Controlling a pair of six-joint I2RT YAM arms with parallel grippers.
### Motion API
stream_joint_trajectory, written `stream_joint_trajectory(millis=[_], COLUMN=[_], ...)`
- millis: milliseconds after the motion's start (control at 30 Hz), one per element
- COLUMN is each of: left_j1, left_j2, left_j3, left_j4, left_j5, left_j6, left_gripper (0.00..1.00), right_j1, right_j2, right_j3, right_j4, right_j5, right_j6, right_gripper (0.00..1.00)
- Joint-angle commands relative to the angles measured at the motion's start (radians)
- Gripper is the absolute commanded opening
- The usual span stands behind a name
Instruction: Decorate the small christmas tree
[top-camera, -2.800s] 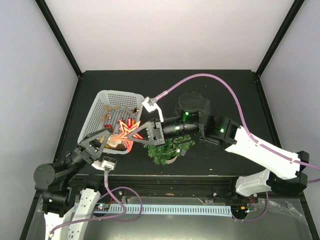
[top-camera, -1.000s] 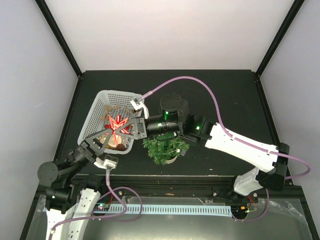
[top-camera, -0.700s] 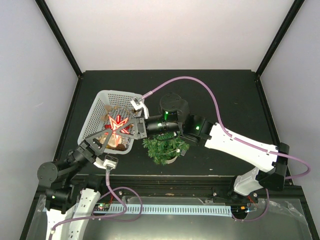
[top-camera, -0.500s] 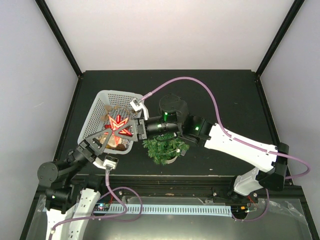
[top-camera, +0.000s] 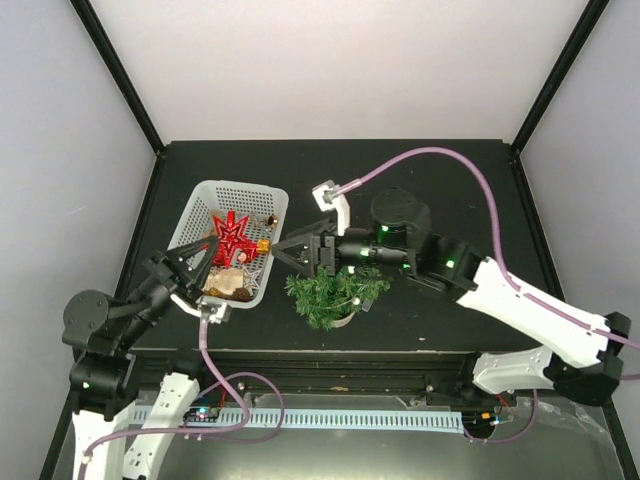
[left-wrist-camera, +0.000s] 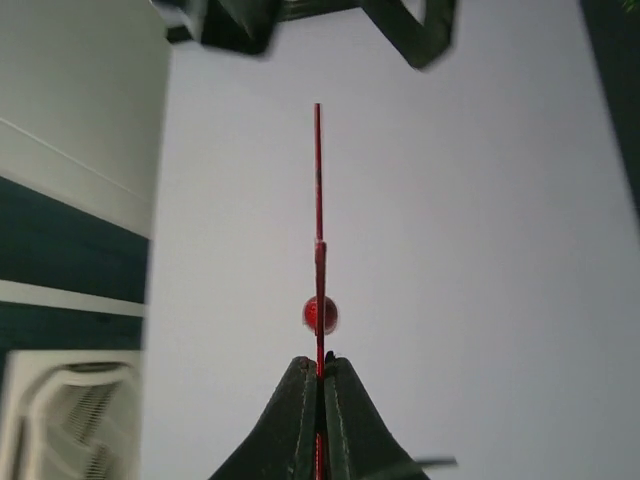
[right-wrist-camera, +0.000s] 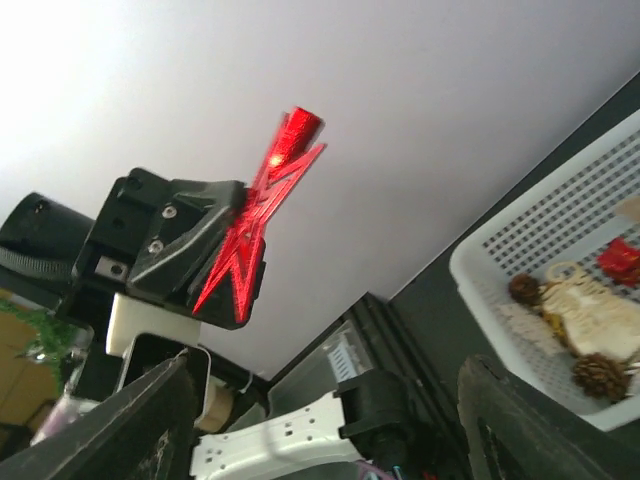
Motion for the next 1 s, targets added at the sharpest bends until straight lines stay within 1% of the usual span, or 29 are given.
stream_joint_trajectory(millis=[0, 100, 167, 267, 333, 400, 500, 567, 667, 767, 967], left_j1=[-0.004, -0.004, -0.004, -0.004, -0.004, -0.004, -0.005, -0.009, -0.034, -0.054, -0.089], left_j2=[0.119, 0.206, 0.263, 0.37, 0.451, 0.526, 0.636, 0.671, 0.681, 0.712, 0.768], left_j3=[0.154, 0.237, 0.293, 0.395, 0.461, 0.517, 0.584, 0.596, 0.579, 0.581, 0.599], left_j4=[-0.314, -0.487, -0.599, -0.801, -0.936, -1.043, -1.166, -1.174, -1.172, -1.174, -1.173], left_j5=[-0.029, -0.026, 0.001, 0.069, 0.132, 0.194, 0.258, 0.272, 0.267, 0.282, 0.308], left_j6=[-0.155, -0.275, -0.34, -0.42, -0.446, -0.457, -0.458, -0.499, -0.484, -0.506, -0.544], left_gripper=[0.02, 0.01, 0.02, 0.02, 0.01, 0.02, 0.02, 0.02, 0.02, 0.02, 0.02], right_j1=[0.001, 0.002, 0.008, 0.053, 0.083, 0.088, 0.105, 0.114, 0.117, 0.117, 0.116], right_j2=[-0.091, -0.133, -0.143, -0.142, -0.123, -0.107, -0.108, -0.119, -0.138, -0.15, -0.094], right_j3=[0.053, 0.038, 0.035, 0.021, 0.014, 0.008, -0.02, -0.034, -0.036, -0.03, 0.049], right_j4=[-0.186, -0.251, -0.29, -0.316, -0.33, -0.334, -0.289, -0.257, -0.226, -0.207, -0.268], right_j5=[0.184, 0.271, 0.296, 0.375, 0.46, 0.464, 0.462, 0.465, 0.468, 0.453, 0.349], right_j6=[-0.293, -0.415, -0.49, -0.615, -0.673, -0.708, -0.749, -0.772, -0.803, -0.833, -0.881], right_gripper=[0.7, 0.63, 0.61, 0.59, 0.59, 0.59, 0.57, 0.55, 0.53, 0.49, 0.44])
